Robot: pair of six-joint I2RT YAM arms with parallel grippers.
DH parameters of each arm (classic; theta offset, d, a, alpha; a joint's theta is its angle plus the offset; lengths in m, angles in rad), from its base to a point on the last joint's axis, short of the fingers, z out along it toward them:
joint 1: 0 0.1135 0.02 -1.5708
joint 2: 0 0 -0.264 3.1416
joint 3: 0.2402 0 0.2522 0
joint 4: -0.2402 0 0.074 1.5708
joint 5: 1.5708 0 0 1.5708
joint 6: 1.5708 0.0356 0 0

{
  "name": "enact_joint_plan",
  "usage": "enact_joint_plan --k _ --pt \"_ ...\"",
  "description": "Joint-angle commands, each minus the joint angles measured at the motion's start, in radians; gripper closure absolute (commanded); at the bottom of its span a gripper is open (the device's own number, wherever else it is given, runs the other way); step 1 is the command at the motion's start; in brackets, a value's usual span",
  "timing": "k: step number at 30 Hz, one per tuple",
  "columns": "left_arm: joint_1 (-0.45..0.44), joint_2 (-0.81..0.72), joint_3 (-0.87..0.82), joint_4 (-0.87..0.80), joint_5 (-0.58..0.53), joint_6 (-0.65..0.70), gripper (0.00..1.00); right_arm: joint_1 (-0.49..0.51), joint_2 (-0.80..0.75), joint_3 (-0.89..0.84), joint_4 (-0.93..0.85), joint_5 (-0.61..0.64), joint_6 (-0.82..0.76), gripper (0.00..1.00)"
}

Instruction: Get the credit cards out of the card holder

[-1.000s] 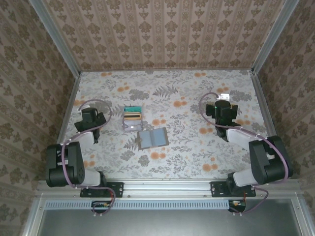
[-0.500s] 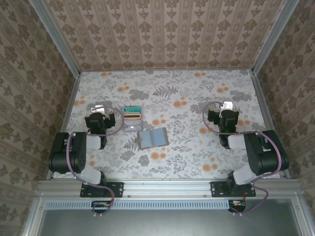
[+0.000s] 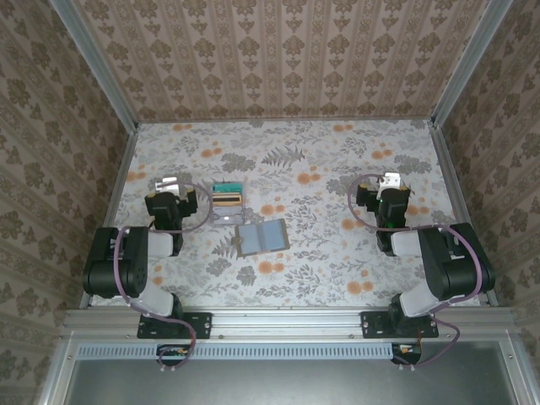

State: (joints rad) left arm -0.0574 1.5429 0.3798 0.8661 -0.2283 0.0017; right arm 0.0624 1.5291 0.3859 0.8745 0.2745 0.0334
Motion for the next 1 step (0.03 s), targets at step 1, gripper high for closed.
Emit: enact_joint_plan --k 1 --pt "0.001 -0.004 0.006 0.028 0.01 0.02 0.0 -0.006 0.004 -0.002 0.033 -0.024 0.02 0.0"
